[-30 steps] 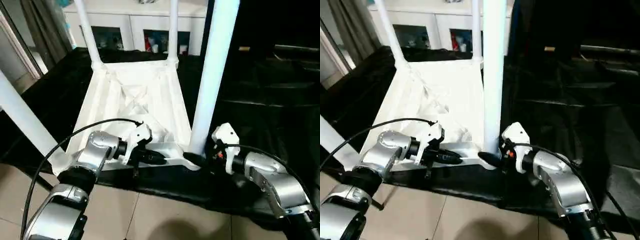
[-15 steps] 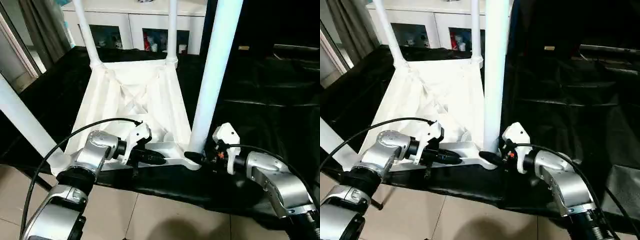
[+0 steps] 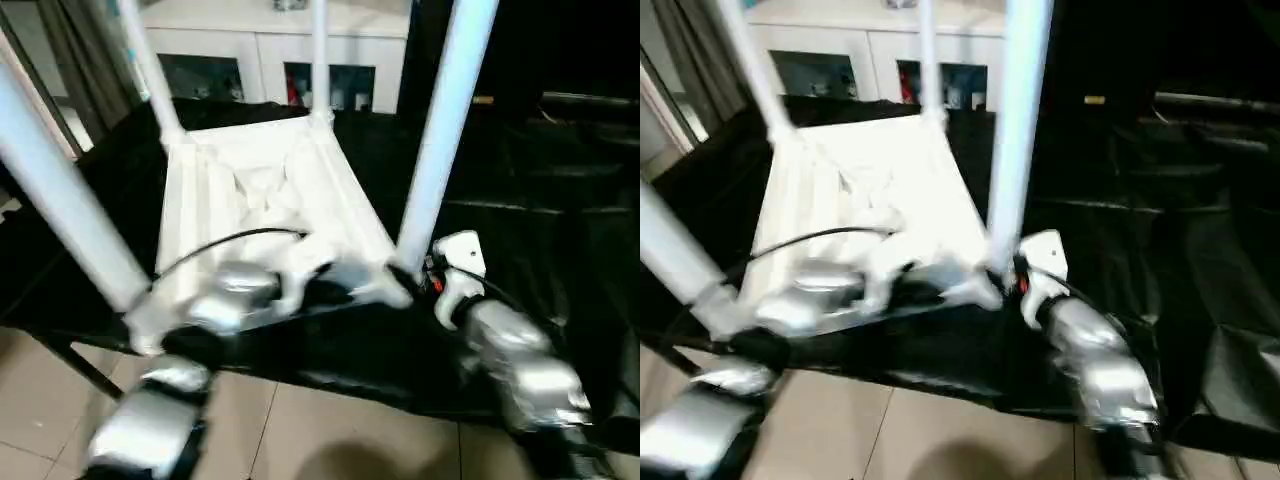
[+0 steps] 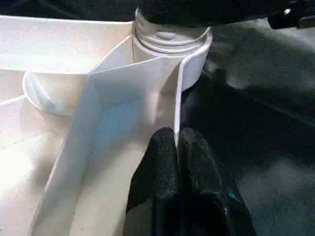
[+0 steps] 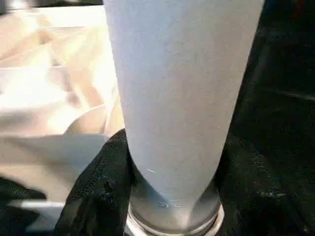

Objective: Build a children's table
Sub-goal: Rotate leg to tighten

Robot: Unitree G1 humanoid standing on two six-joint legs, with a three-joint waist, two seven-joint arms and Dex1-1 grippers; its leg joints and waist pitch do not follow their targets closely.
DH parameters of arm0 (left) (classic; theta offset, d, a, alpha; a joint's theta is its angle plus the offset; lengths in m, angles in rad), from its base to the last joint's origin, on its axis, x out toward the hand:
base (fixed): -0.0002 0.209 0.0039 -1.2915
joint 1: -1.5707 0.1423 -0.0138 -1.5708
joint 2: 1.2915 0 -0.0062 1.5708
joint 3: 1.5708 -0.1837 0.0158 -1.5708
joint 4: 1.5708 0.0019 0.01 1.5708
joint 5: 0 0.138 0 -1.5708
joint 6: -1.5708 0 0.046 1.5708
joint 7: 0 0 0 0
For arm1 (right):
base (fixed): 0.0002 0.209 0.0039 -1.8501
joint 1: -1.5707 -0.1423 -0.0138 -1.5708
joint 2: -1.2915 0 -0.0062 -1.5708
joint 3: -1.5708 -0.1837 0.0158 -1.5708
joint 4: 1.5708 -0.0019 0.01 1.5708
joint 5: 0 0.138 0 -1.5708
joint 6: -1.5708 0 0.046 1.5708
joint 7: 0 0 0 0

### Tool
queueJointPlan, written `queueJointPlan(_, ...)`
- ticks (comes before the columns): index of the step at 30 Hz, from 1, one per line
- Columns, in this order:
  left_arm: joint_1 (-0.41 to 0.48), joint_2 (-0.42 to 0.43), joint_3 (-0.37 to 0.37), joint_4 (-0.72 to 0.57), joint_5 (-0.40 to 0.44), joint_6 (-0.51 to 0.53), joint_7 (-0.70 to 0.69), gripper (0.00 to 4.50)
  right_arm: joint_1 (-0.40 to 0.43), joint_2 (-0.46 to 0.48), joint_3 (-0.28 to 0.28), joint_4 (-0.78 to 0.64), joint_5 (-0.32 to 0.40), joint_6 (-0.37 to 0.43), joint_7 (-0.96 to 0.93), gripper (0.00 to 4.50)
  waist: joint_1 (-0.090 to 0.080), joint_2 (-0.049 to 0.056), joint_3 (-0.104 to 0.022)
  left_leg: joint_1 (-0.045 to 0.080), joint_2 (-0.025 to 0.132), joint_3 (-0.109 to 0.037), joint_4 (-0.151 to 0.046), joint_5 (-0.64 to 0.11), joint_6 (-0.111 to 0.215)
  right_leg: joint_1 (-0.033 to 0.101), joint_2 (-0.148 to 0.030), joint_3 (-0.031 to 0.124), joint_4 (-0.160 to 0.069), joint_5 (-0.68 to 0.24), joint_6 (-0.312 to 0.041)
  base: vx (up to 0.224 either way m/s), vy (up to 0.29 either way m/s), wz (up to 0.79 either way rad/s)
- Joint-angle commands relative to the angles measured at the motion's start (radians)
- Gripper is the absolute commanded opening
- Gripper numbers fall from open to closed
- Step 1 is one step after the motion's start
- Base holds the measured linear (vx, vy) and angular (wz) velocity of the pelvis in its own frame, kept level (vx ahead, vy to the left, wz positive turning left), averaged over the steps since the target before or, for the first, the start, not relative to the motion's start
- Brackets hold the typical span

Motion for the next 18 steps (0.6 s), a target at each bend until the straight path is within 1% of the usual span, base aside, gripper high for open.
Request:
queueJointPlan(1, -0.015, -0.059, 0.024, 0.031, -0.029, -0.017, 0.143, 0.00, 0.012, 0.077, 0.096, 0.054, 0.011, 0.038, 0.006, 2.01, -0.002, -0.024, -0.038, 0.010, 0.043, -0.024, -0.077, -0.278, 0.016, 0.020, -0.033, 0.028, -0.092, -0.309, -0.181, 0.000, 0.000, 0.00)
queueJointPlan(2, -0.017, -0.069, 0.023, 0.033, -0.030, -0.017, 0.141, 0.00, -0.001, 0.091, 0.093, 0.067, 0.007, 0.037, -0.011, 2.01, -0.002, -0.022, -0.040, 0.007, 0.042, -0.024, -0.076, -0.260, 0.022, 0.022, -0.032, 0.026, -0.087, -0.270, -0.185, 0.000, 0.000, 0.00)
queueJointPlan(3, -0.018, -0.074, 0.022, 0.034, -0.032, -0.017, 0.137, 0.00, -0.008, 0.099, 0.089, 0.075, 0.007, 0.036, -0.021, 2.01, -0.002, -0.023, -0.040, 0.007, 0.042, -0.023, -0.075, -0.256, 0.024, 0.021, -0.032, 0.027, -0.087, -0.258, -0.187, 0.000, 0.000, 0.00)
queueJointPlan(4, -0.016, -0.075, 0.021, 0.031, -0.035, -0.020, 0.120, 0.00, -0.019, 0.100, 0.089, 0.083, 0.008, 0.033, -0.014, 2.01, -0.002, -0.023, -0.040, 0.006, 0.042, -0.024, -0.076, -0.253, 0.030, 0.024, -0.033, 0.026, -0.087, -0.250, -0.189, 0.000, 0.000, 0.00)
queueJointPlan(6, -0.014, -0.071, 0.018, 0.028, -0.034, -0.025, 0.105, 0.00, -0.030, 0.098, 0.088, 0.089, 0.007, 0.023, -0.006, 2.01, -0.001, -0.023, -0.042, 0.005, 0.042, -0.023, -0.073, -0.239, 0.043, 0.025, -0.032, 0.026, -0.084, -0.222, -0.195, 0.000, 0.000, 0.00)
queueJointPlan(7, -0.013, -0.068, 0.019, 0.028, -0.033, -0.029, 0.102, 0.00, -0.032, 0.096, 0.087, 0.088, 0.011, 0.018, 0.004, 2.01, -0.001, -0.023, -0.042, 0.005, 0.042, -0.023, -0.073, -0.239, 0.043, 0.025, -0.032, 0.026, -0.084, -0.222, -0.195, 0.000, 0.000, 0.00)
queueJointPlan(8, -0.013, -0.068, 0.019, 0.028, -0.033, -0.029, 0.102, 0.00, -0.032, 0.096, 0.087, 0.088, 0.011, 0.018, 0.004, 2.35, -0.001, -0.023, -0.042, 0.004, 0.042, -0.022, -0.073, -0.232, 0.049, 0.026, -0.033, 0.025, -0.083, -0.213, -0.199, 0.000, 0.000, 0.00)
queueJointPlan(9, -0.015, -0.065, 0.022, 0.036, -0.033, -0.034, 0.094, 0.00, -0.035, 0.099, 0.080, 0.090, 0.011, 0.010, 0.011, 2.55, -0.001, -0.023, -0.041, 0.004, 0.042, -0.022, -0.073, -0.234, 0.051, 0.025, -0.032, 0.025, -0.084, -0.217, -0.199, 0.000, 0.000, 0.00)
queueJointPlan(10, -0.016, -0.061, 0.026, 0.046, -0.034, -0.043, 0.086, 0.00, -0.034, 0.096, 0.071, 0.083, 0.023, 0.000, 0.032, 2.55, -0.001, -0.025, -0.042, 0.004, 0.042, -0.022, -0.073, -0.237, 0.052, 0.026, -0.033, 0.025, -0.084, -0.225, -0.199, 0.000, 0.000, 0.00)
queueJointPlan(12, -0.018, -0.056, 0.029, 0.056, -0.042, -0.051, 0.061, 0.00, -0.033, 0.084, 0.064, 0.071, 0.041, -0.002, 0.065, 2.75, -0.001, -0.025, -0.040, 0.004, 0.043, -0.023, -0.074, -0.245, 0.056, 0.025, -0.033, 0.025, -0.086, -0.239, -0.196, 0.000, 0.000, 0.00)
queueJointPlan(13, -0.016, -0.047, 0.027, 0.058, -0.045, -0.057, 0.040, 0.00, -0.030, 0.063, 0.071, 0.057, 0.049, 0.005, 0.101, 2.86, -0.002, -0.028, -0.040, 0.004, 0.042, -0.022, -0.074, -0.248, 0.058, 0.025, -0.033, 0.025, -0.087, -0.244, -0.196, 0.000, 0.000, 0.00)
queueJointPlan(14, -0.010, -0.028, 0.025, 0.055, -0.053, -0.064, -0.008, 0.00, -0.021, 0.022, 0.092, 0.028, 0.058, 0.026, 0.169, 2.86, -0.001, -0.028, -0.041, 0.001, 0.042, -0.023, -0.073, -0.244, 0.061, 0.028, -0.034, 0.025, -0.086, -0.244, -0.193, 0.000, 0.000, 0.00)
queueJointPlan(15, -0.010, -0.028, 0.025, 0.055, -0.053, -0.064, -0.008, 0.00, -0.021, 0.022, 0.092, 0.028, 0.058, 0.026, 0.169, 3.00, -0.001, -0.029, -0.040, 0.002, 0.042, -0.023, -0.073, -0.241, 0.065, 0.028, -0.034, 0.025, -0.086, -0.243, -0.193, 0.000, 0.000, 0.00)
queueJointPlan(16, -0.003, -0.014, 0.024, 0.049, -0.057, -0.067, -0.038, 0.00, -0.012, -0.008, 0.109, 0.006, 0.063, 0.040, 0.215, 3.00, 0.001, -0.030, -0.041, 0.002, 0.043, -0.022, -0.071, -0.229, 0.072, 0.029, -0.034, 0.026, -0.085, -0.228, -0.195, 0.000, 0.000, 0.00)
queueJointPlan(18, 0.011, 0.013, 0.022, 0.035, -0.068, -0.071, -0.102, 0.00, 0.008, -0.067, 0.136, -0.037, 0.075, 0.058, 0.300, 3.00, 0.003, -0.031, -0.041, -0.001, 0.043, -0.022, -0.070, -0.208, 0.081, 0.033, -0.034, 0.025, -0.081, -0.204, -0.200, 0.000, 0.000, 0.00)
